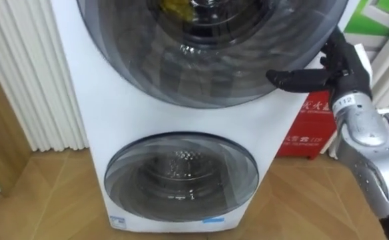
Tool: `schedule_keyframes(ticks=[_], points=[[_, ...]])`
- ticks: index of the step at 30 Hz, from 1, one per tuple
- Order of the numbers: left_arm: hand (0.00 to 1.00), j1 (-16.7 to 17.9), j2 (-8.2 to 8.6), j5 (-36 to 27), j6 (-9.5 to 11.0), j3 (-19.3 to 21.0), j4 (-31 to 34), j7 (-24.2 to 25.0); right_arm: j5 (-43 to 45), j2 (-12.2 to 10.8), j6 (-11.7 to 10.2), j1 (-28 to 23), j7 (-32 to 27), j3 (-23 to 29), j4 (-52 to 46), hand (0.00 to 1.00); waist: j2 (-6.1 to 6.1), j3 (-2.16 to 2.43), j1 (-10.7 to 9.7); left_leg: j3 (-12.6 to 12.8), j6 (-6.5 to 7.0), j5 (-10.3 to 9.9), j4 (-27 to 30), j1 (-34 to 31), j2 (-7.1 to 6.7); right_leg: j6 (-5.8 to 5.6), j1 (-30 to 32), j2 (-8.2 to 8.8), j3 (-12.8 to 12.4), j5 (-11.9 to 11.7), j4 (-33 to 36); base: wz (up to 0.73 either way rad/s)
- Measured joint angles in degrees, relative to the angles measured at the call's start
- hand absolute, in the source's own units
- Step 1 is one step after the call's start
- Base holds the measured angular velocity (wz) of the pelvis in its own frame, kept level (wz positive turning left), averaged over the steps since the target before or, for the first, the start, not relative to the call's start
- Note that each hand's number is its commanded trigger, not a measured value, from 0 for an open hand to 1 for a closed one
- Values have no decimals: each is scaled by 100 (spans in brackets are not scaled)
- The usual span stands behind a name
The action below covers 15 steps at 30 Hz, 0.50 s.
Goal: Pick clothes from washing machine
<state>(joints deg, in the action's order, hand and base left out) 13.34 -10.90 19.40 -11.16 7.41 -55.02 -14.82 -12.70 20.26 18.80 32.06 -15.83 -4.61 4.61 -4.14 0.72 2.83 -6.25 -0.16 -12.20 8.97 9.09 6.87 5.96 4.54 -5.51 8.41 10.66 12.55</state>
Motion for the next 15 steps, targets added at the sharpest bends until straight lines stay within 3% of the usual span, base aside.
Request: schedule_keyframes(ticks=[1,2,3,4,5,7,9,11,14,15], points=[[0,52,-57,149,-2,132,-105,-8,-3,-7,-34,77,34,-160,-497,0,-152,-21,12,289,-248,-160,40,-69,5,131,235,-8,163,-1091,-802,-63],[0,-10,-18,137,-50,65,-286,-9,-18,-65,-215,30,24,-301,-702,0,14,-18,-48,707,-492,-514,87,63,173,96,228,-1,351,-1166,-450,-20],[0,-27,-5,126,-88,-29,-246,-7,-28,-70,-263,-49,-29,-303,-737,0,29,-16,-118,824,-504,-514,70,64,206,93,160,10,445,-1135,-388,60],[0,-34,-26,82,-74,-316,-113,-10,-154,-181,-234,-173,-157,-232,-723,0,-47,-55,-198,1063,-480,-425,-10,-50,195,85,-43,109,458,-1131,-394,92],[0,-23,-39,41,-20,-549,-56,-27,-351,-231,-171,-283,-182,-17,-706,0,-117,-77,-192,1174,-354,-160,39,-174,167,-30,-173,177,449,-1065,-390,78],[0,15,1,36,-88,-668,-37,-39,-548,-203,-178,-375,-50,180,-735,0,-108,-92,-189,1127,-344,-125,14,-163,95,-127,-216,223,408,-968,-406,33],[0,15,19,9,-165,-729,-31,-39,-612,-203,-226,-395,-21,220,-742,0,-173,-71,-194,1076,-337,-104,-14,-203,4,-123,-200,261,433,-942,-417,17],[0,96,20,-188,-216,-859,-23,-40,-614,-196,-438,-610,63,233,-776,0,-130,-72,-204,1012,-339,-105,0,-220,-36,-214,-240,293,452,-831,-436,17],[0,126,25,-188,-224,-874,-35,-36,-500,-215,-883,-1170,310,328,-854,0,-47,-72,-205,938,-341,-105,27,-188,-50,-214,-316,294,457,-785,-424,15],[0,141,25,-199,-218,-875,-38,-36,-522,-215,-922,-1293,375,339,-877,0,-27,-59,-204,927,-341,-107,27,-169,-50,-217,-340,294,467,-775,-423,11]])
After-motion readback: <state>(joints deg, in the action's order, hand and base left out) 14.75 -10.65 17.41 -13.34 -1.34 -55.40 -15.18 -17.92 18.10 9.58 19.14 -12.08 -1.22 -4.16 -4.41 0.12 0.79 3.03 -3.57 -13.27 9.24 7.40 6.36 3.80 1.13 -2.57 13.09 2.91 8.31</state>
